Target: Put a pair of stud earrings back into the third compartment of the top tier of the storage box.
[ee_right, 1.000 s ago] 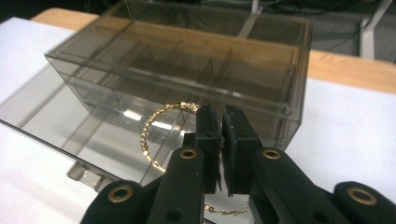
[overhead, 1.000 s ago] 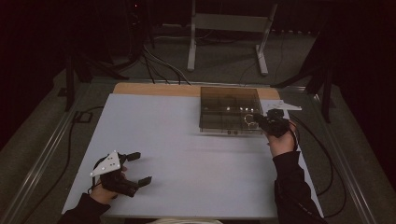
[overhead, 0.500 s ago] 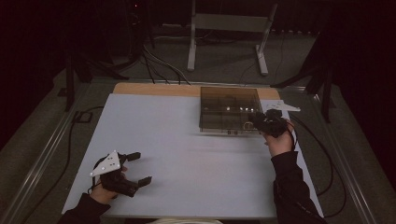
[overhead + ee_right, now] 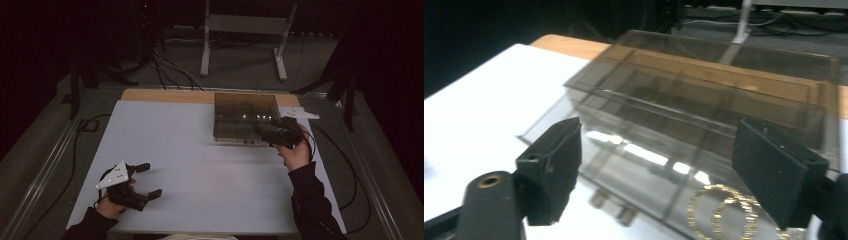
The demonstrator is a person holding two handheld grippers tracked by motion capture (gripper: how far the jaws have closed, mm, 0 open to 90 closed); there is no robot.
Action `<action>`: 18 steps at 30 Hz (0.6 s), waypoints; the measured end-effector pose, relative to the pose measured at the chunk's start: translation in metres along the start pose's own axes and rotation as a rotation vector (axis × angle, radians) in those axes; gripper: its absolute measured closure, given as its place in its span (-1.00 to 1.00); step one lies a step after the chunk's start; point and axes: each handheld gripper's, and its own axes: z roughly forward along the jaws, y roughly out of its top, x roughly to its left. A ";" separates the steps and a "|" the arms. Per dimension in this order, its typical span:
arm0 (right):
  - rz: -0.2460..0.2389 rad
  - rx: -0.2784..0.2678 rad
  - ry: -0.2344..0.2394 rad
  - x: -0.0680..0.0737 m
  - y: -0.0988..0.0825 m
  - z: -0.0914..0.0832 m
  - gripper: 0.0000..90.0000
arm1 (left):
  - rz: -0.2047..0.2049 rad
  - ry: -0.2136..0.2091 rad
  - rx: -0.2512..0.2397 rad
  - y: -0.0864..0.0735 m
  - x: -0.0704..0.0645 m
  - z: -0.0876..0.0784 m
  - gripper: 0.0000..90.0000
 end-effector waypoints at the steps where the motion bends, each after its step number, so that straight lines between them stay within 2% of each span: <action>1: -0.004 0.001 0.017 0.002 0.000 -0.001 -0.65 | -0.001 0.000 0.000 0.000 0.000 0.000 -0.99; 3: -0.019 -0.004 0.043 0.006 0.001 -0.003 -0.67 | -0.001 -0.001 0.001 0.000 0.000 0.000 -0.99; 7: -0.030 -0.007 0.055 0.012 0.002 -0.005 -0.67 | 0.000 -0.001 0.002 0.000 0.000 0.000 -0.99; 14: -0.077 -0.008 0.145 0.027 0.004 -0.006 -1.00 | 0.000 -0.001 0.004 0.000 0.001 0.001 -0.99; 18: -0.095 0.001 0.177 0.035 0.002 -0.004 -1.00 | 0.001 -0.002 0.003 0.000 0.001 0.001 -0.99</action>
